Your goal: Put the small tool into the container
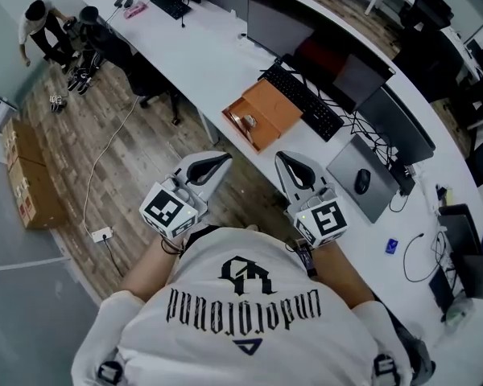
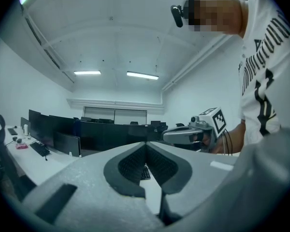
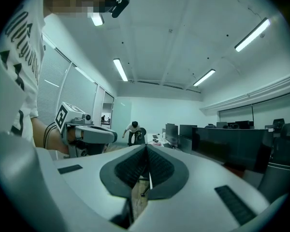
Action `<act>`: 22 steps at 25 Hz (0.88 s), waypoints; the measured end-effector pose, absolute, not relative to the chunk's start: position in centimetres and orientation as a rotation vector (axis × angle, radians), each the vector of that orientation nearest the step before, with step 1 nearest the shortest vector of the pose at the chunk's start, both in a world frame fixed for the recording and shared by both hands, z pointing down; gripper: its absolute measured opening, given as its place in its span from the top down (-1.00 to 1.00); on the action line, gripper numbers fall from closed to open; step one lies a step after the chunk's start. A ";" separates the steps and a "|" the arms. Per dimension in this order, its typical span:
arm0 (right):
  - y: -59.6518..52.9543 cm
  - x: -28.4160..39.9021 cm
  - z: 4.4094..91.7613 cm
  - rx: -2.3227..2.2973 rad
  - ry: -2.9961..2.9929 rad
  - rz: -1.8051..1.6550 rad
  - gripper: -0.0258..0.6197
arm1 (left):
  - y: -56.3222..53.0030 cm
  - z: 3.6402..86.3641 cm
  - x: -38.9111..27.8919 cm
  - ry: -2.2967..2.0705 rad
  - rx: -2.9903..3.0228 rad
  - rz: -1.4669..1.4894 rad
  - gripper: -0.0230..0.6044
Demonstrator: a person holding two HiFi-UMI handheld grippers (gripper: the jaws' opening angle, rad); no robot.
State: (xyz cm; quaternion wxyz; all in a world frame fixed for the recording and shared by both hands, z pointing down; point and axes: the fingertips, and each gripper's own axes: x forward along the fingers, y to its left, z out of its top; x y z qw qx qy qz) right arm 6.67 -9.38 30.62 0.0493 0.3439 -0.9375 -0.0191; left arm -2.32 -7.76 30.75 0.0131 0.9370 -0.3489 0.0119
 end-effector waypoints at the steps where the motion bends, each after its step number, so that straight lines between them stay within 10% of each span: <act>1: -9.0 6.7 30.5 1.053 -2.855 -0.059 0.87 | -7.4 30.7 -2.2 -1.075 2.925 0.044 0.89; 22: 0.0 0.0 29.0 1.222 -2.812 -0.068 0.87 | 2.2 30.5 -12.0 -0.948 2.952 0.049 0.88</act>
